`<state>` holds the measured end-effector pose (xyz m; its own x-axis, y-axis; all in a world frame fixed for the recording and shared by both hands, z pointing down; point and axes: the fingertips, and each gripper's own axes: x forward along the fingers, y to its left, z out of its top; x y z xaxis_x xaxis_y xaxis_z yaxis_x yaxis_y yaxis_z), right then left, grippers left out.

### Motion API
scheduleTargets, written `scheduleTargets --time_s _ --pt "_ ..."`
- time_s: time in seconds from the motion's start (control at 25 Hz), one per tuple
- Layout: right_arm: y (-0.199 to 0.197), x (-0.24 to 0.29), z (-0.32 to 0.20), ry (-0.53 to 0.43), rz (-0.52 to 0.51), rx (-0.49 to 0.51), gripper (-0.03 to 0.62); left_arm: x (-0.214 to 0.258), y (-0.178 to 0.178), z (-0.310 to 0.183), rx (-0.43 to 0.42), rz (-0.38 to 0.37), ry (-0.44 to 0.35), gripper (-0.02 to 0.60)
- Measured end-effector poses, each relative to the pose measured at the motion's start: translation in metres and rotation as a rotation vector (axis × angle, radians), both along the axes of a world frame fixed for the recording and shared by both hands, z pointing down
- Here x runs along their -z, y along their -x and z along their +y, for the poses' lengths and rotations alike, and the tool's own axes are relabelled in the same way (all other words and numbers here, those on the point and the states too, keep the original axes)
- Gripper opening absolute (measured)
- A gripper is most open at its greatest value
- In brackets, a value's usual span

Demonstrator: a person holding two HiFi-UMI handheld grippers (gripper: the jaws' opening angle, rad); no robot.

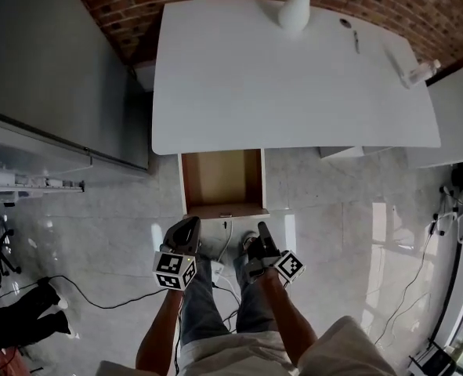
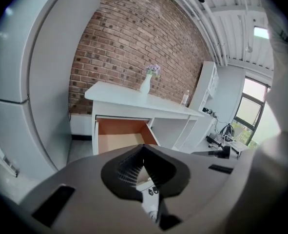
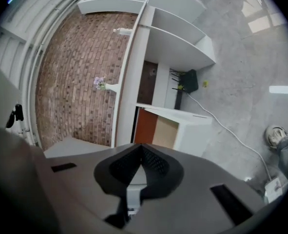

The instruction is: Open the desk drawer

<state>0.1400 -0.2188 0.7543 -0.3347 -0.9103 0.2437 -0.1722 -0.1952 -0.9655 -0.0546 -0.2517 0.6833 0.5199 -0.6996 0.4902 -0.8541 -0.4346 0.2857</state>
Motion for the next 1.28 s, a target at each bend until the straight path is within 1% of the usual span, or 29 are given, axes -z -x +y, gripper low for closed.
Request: scheduleTargets --time_s 0.12,0.2,0.28,0.36,0.44,0.52,0.6,0.68,0.72,0.76,0.8,0.84,0.88,1.0,1.12,1.28 --pt "-0.008 0.034 -0.029 -0.075 0.015 0.008 0.017 0.026 -0.001 -0.015 0.012 -0.007 -0.049 0.011" --pt "-0.011 0.060 -0.036 -0.107 0.055 0.034 0.018 0.048 -0.003 -0.013 0.016 -0.012 -0.067 0.011" --pt "-0.014 0.090 -0.043 -0.149 0.146 0.089 0.018 0.069 -0.007 -0.012 0.026 -0.013 -0.083 0.011" --pt "-0.021 0.119 -0.052 -0.193 0.265 0.147 0.018 0.088 -0.016 -0.014 0.024 -0.005 -0.103 0.011" --pt "-0.022 0.145 -0.059 -0.234 0.423 0.207 0.018 0.105 -0.021 -0.014 0.013 0.004 -0.122 0.011" --pt "-0.011 0.166 -0.067 -0.292 0.613 0.288 0.017 0.121 -0.015 -0.013 0.010 -0.004 -0.138 0.011" --pt "0.005 0.187 -0.075 -0.365 0.853 0.395 0.017 0.137 -0.006 -0.013 0.020 -0.015 -0.157 0.011" --pt "0.018 0.210 -0.080 -0.443 1.153 0.498 0.017 0.152 0.001 -0.011 0.038 -0.025 -0.174 0.012" --pt "0.022 0.223 -0.079 -0.482 1.294 0.534 0.017 0.158 0.004 -0.008 0.048 -0.031 -0.179 0.011" --pt "0.025 0.236 -0.077 -0.521 1.400 0.554 0.017 0.164 0.007 -0.006 0.058 -0.039 -0.183 0.011" --pt "0.026 0.248 -0.076 -0.556 1.462 0.563 0.017 0.169 0.008 -0.006 0.070 -0.047 -0.190 0.011" --pt "0.026 0.258 -0.075 -0.584 1.485 0.564 0.017 0.176 0.009 -0.007 0.083 -0.055 -0.200 0.011" --pt "0.025 0.265 -0.074 -0.605 1.484 0.565 0.017 0.182 0.010 -0.008 0.098 -0.063 -0.212 0.011" --pt "0.022 0.272 -0.066 -0.648 1.451 0.599 0.017 0.197 0.009 0.001 0.148 -0.087 -0.238 0.011" --pt "0.018 0.274 -0.054 -0.683 1.422 0.644 0.017 0.203 0.003 0.019 0.197 -0.091 -0.233 0.011" --pt "0.018 0.279 -0.034 -0.711 1.383 0.671 0.017 0.210 -0.012 0.033 0.198 -0.104 -0.229 0.011"
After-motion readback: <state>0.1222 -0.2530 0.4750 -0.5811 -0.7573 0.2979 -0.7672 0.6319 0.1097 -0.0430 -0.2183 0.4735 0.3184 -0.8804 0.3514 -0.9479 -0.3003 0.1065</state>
